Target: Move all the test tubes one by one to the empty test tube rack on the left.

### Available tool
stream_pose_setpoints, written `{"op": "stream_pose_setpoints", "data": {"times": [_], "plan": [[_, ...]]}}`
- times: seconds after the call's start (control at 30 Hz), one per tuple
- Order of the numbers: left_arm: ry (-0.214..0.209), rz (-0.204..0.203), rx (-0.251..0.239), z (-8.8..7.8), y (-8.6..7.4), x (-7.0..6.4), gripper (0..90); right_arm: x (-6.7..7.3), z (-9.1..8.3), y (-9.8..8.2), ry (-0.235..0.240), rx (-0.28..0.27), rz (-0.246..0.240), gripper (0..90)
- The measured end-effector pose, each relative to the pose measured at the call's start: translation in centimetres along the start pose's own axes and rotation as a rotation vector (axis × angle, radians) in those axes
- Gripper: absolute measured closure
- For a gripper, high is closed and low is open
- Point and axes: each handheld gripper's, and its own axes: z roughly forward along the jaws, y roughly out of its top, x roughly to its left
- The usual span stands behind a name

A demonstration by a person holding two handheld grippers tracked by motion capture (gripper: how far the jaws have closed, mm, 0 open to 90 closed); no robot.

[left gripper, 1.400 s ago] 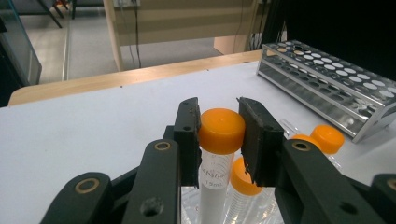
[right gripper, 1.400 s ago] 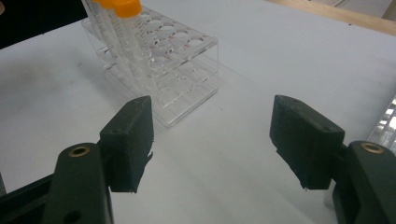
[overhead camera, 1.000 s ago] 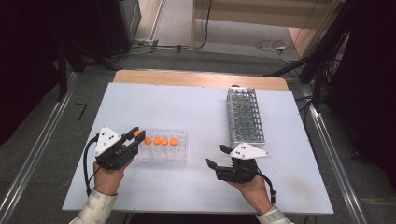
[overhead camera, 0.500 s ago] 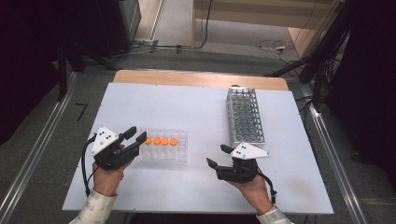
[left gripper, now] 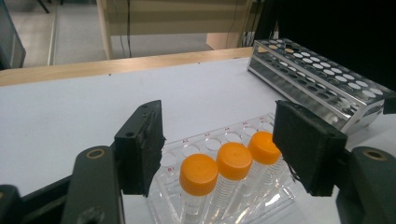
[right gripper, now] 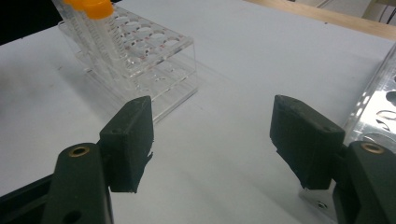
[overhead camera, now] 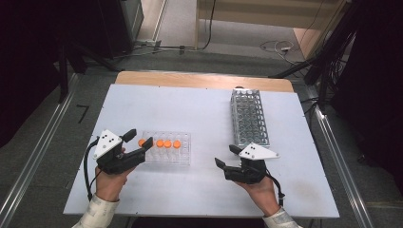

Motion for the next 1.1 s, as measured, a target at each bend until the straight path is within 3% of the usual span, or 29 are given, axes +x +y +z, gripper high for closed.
{"op": "stream_pose_setpoints", "data": {"times": [0.2, 0.53, 0.8, 1.1], "plan": [[0.0, -0.019, -0.003, -0.4, -0.3, 0.1, 27.7, -0.8, -0.8, -0.2, -0.027, -0.012, 0.017, 28.7], [0.019, -0.015, -0.005, -1.3, -1.1, 0.3, 24.7, -2.2, -2.0, -0.6, -0.074, -0.033, 0.039, 28.5], [0.086, -0.031, -0.04, -2.4, -2.4, 1.2, 23.7, -3.6, -3.2, -1.1, -0.122, -0.043, 0.064, 27.6], [0.147, -0.054, -0.011, -2.6, -3.8, 2.9, 21.5, -5.0, -4.8, -2.2, -0.179, -0.048, 0.085, 25.7]]}}
